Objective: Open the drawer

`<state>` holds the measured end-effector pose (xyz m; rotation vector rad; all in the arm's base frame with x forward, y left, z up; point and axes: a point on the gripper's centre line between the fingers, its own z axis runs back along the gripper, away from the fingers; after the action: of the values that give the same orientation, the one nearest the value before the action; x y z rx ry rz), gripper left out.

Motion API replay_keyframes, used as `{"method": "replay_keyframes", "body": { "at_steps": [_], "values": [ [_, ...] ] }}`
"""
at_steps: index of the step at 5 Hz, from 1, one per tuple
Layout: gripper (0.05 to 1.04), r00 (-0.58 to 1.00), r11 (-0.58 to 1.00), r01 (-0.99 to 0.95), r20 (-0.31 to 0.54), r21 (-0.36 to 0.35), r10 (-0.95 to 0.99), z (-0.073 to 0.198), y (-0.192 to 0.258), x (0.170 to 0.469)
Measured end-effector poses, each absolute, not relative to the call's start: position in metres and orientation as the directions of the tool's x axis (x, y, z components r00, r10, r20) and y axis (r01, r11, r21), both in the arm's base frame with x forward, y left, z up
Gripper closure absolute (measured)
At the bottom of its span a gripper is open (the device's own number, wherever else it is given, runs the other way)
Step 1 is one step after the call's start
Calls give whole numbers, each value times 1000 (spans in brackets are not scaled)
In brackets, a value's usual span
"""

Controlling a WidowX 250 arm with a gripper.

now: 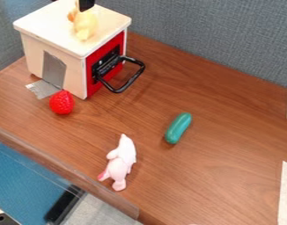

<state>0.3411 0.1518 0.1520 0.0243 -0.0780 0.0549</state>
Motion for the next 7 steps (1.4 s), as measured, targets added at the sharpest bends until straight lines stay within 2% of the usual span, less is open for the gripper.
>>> {"method": "replay_keyframes", "body": {
  "at_steps": [1,2,3,4,5,7],
  "values": [
    [83,998,998,-55,40,7,55,138,151,341],
    [83,999,1000,0,51,8,0,146,121,349],
    [83,989,994,97,106,52,-102,172,77,359],
    [83,979,982,157,117,106,-169,172,50,367],
    [83,967,961,211,104,180,-232,159,20,373],
    [83,964,928,253,6,272,-265,100,1,388]
  ]
}}
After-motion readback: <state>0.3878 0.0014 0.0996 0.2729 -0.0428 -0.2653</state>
